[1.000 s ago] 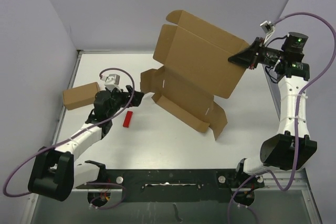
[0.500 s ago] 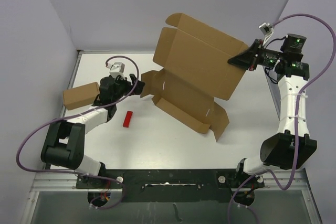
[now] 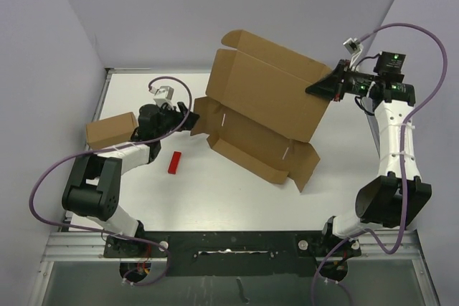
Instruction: Fold the paper box
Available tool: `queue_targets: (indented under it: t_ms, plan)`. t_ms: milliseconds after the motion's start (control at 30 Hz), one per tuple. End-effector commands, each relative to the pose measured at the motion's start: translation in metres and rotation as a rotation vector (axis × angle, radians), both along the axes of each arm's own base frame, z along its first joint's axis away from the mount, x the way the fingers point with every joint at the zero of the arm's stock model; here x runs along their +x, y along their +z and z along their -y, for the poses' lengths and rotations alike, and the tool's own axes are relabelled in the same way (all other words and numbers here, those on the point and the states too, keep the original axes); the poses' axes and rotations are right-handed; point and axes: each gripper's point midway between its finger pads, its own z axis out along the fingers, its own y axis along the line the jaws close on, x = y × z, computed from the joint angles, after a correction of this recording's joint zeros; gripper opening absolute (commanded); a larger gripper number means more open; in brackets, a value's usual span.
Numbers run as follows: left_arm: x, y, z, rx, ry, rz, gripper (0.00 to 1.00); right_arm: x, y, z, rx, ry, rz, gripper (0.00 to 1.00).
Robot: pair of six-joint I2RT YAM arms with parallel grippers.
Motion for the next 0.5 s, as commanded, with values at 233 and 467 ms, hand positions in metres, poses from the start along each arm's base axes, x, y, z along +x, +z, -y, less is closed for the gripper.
queue_targets:
  t_ms: [233,467]
  plan:
    - [-0.02,0.035,0.007,-0.123,-0.081,0.128,0.61,-0.002,-0.023,-0.004,-0.034,0.013,-0.012,0.0]
    - [-0.051,0.052,-0.026,-0.255,-0.011,0.11,0.69,-0.002,-0.03,-0.001,-0.082,0.006,0.015,0.0]
